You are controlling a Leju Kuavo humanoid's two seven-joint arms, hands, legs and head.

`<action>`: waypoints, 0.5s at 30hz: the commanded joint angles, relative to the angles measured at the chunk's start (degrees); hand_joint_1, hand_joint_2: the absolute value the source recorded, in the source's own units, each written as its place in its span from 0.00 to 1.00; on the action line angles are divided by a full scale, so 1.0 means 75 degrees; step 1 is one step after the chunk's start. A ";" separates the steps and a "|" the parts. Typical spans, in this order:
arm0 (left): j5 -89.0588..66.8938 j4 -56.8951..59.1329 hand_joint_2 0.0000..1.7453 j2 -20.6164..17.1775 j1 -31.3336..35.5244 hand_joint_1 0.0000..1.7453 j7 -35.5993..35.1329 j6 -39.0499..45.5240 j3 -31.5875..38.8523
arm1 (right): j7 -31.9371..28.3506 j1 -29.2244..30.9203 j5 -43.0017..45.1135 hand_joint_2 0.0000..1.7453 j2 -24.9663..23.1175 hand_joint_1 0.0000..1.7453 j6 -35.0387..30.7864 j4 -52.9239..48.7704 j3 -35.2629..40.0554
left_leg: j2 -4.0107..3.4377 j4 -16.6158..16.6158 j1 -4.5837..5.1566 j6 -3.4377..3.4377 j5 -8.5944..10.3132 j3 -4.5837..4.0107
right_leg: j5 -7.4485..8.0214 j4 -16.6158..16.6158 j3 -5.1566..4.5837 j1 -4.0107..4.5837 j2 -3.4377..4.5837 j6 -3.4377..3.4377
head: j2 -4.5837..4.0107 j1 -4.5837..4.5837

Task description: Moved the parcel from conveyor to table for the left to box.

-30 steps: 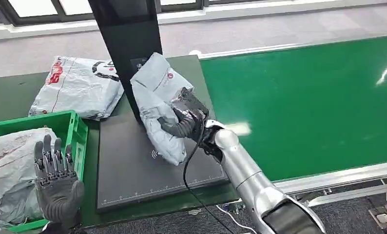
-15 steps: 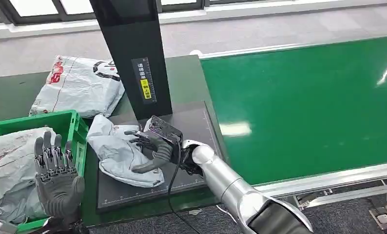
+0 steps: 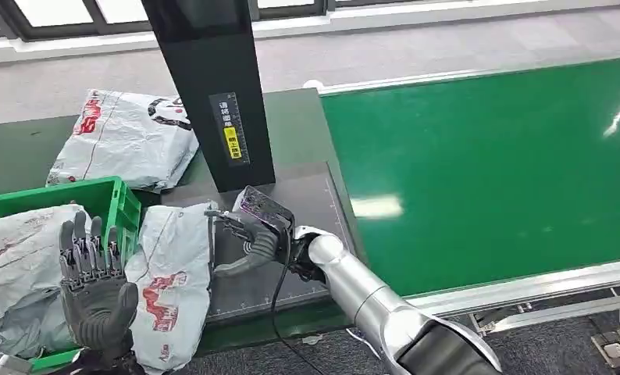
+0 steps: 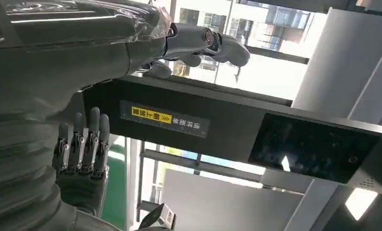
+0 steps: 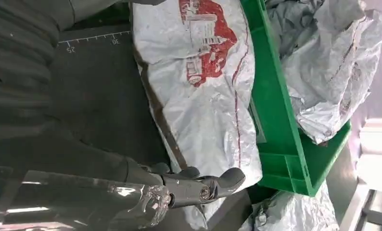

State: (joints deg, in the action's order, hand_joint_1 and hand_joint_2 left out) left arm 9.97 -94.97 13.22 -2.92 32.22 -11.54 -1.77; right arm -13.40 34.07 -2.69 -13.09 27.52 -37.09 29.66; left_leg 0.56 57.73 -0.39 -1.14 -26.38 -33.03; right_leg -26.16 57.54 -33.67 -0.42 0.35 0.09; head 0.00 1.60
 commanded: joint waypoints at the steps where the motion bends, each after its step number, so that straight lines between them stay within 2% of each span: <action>1: 0.0014 0.0449 1.00 -0.0241 0.0218 0.00 0.0038 0.0004 -0.0161 | -0.0122 0.0435 0.0123 1.00 0.0252 0.00 -0.0134 0.0378 0.0368 | 0.0001 -0.0014 0.0001 0.0006 0.0008 0.0007 | 0.0007 -0.0016 0.0011 0.0000 -0.0012 -0.0004 | 0.0000 0.0000; 3: -0.0002 0.0360 1.00 -0.0231 0.0126 0.00 0.0087 0.0012 -0.0100 | -0.0351 0.0394 0.0238 1.00 0.0333 0.00 -0.0339 0.0007 0.0142 | 0.0003 -0.0018 0.0000 0.0007 0.0011 0.0008 | 0.0010 -0.0025 0.0016 0.0002 -0.0016 -0.0005 | 0.0000 0.0000; 5: -0.0050 0.0132 1.00 -0.0166 -0.0072 0.00 0.0155 0.0075 0.0042 | -0.0616 0.0079 0.0449 1.00 0.0500 0.00 -0.0820 -0.1080 -0.0257 | 0.0002 -0.0006 0.0000 0.0006 0.0006 -0.0001 | 0.0005 -0.0010 0.0005 0.0001 -0.0012 -0.0004 | 0.0000 0.0000; 7: -0.0034 -0.0002 1.00 -0.0166 -0.0177 0.00 0.0135 0.0033 0.0094 | -0.0451 -0.0079 0.0531 1.00 0.0620 0.00 -0.0920 -0.1694 -0.0350 | 0.0004 0.0000 0.0002 0.0004 0.0002 -0.0006 | 0.0000 -0.0002 -0.0002 -0.0002 -0.0011 -0.0003 | 0.0000 0.0000; 10: -0.0033 -0.0034 1.00 -0.0158 -0.0194 0.00 0.0140 0.0038 0.0106 | -0.0396 -0.0171 0.0569 1.00 0.0651 0.00 -0.0938 -0.1911 -0.0359 | 0.0008 -0.0004 0.0003 0.0004 0.0002 0.0000 | -0.0001 -0.0005 0.0004 -0.0004 -0.0012 -0.0003 | 0.0000 0.0000; 12: -0.0071 -0.0144 1.00 -0.0111 -0.0274 0.00 0.0156 0.0085 0.0205 | -0.0765 -0.0409 0.0575 1.00 0.0717 0.00 -0.1562 -0.2715 -0.0559 | 0.0005 -0.0007 -0.0001 0.0004 0.0002 0.0004 | 0.0001 -0.0013 0.0010 0.0000 -0.0013 -0.0003 | 0.0000 -0.0003; 15: -0.0079 -0.0207 1.00 -0.0102 -0.0307 0.00 0.0144 0.0060 0.0235 | -0.0459 -0.0550 0.0666 1.00 0.0836 0.00 -0.1617 -0.3270 -0.0548 | 0.0004 -0.0007 0.0002 0.0004 0.0003 -0.0003 | 0.0001 -0.0008 0.0000 -0.0002 -0.0012 -0.0001 | 0.0000 0.0000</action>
State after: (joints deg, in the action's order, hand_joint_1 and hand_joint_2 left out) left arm 9.88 -96.24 13.20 -4.57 33.31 -11.34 -1.75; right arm -17.95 32.28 1.71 -10.64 18.20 -48.46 28.76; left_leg 0.56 57.73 -0.38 -1.14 -26.39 -33.03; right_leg -26.15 57.54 -33.67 -0.44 0.36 0.08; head 0.00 1.60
